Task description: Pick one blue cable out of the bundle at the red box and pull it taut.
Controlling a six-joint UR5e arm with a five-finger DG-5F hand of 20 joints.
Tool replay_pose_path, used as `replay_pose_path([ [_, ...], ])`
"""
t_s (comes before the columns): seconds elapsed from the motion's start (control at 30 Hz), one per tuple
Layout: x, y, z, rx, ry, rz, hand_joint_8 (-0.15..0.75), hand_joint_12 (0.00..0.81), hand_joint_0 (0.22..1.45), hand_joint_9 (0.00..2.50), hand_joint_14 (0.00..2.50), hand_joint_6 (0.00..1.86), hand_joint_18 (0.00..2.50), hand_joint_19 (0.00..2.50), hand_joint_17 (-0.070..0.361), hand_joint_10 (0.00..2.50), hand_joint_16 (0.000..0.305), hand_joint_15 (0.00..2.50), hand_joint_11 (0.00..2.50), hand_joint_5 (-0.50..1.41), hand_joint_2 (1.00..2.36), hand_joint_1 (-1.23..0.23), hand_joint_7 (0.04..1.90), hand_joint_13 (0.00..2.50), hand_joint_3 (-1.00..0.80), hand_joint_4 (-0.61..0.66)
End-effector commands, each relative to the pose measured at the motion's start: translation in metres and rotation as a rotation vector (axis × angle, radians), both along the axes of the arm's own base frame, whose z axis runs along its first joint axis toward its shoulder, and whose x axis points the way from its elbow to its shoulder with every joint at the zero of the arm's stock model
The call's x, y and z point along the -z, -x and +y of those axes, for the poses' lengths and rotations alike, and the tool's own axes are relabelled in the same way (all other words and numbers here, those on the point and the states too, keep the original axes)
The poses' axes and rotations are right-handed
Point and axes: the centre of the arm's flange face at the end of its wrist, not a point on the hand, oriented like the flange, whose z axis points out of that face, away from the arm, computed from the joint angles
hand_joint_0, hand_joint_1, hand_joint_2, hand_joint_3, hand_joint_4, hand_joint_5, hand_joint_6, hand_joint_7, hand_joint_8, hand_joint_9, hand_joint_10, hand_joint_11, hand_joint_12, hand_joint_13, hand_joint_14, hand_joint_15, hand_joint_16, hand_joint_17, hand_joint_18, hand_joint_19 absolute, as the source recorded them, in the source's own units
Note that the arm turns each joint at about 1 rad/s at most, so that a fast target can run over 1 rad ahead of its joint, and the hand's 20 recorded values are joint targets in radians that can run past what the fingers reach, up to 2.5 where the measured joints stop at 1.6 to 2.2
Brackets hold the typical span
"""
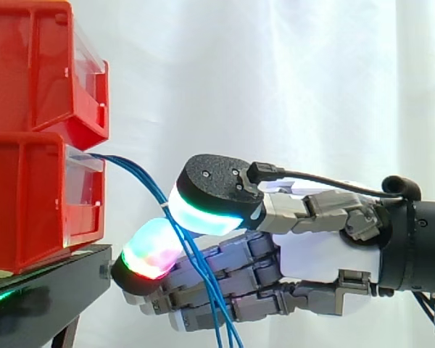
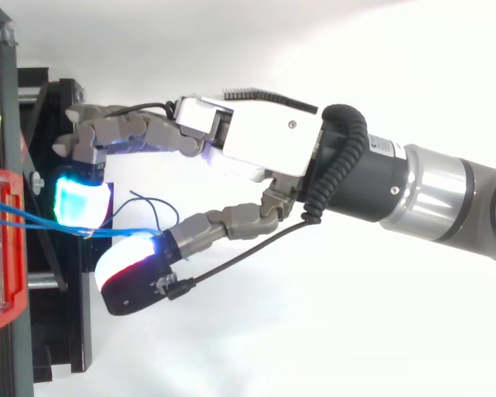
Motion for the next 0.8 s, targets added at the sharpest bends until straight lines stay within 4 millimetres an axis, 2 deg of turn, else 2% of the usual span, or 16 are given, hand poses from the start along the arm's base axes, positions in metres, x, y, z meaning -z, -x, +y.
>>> replay_pose_path([
  [0.0,-0.0030,-0.0007,-0.0038,0.001,-0.003,0.001,0.302,0.381,0.57,0.36,0.00,0.56,0.06,0.06,0.132,0.00,0.059,0.00,0.07,-0.10,1.00,-0.74,1.24,0.13,-0.49,0.20],
  [0.13,-0.0093,-0.0039,-0.0038,-0.005,-0.004,-0.011,0.296,0.374,0.58,0.33,0.00,0.59,0.00,0.04,0.133,0.00,0.059,0.00,0.07,-0.11,1.01,-0.75,1.24,0.09,-0.40,0.19],
  [0.33,-0.0093,-0.0039,-0.0047,-0.007,-0.004,-0.011,0.295,0.373,0.58,0.31,0.00,0.62,0.00,0.04,0.133,0.00,0.059,0.00,0.06,-0.12,1.01,-0.74,1.20,0.07,-0.37,0.19],
  [0.47,-0.0081,-0.0027,-0.0078,-0.010,-0.003,0.001,0.297,0.374,0.58,0.31,0.00,0.70,0.00,0.05,0.134,0.00,0.059,0.00,0.07,-0.14,1.01,-0.74,1.10,0.07,-0.33,0.19],
  [0.53,-0.0080,-0.0027,-0.0074,-0.015,-0.002,0.002,0.298,0.374,0.58,0.31,0.00,0.71,0.00,0.04,0.133,0.00,0.059,0.00,0.07,-0.14,1.01,-0.74,1.14,0.07,-0.30,0.16],
  [0.77,-0.0080,-0.0026,-0.0095,-0.014,-0.002,0.002,0.303,0.374,0.58,0.31,0.00,0.81,0.00,0.04,0.134,0.00,0.059,0.00,0.09,-0.17,1.01,-0.74,1.06,0.07,-0.21,0.18],
])
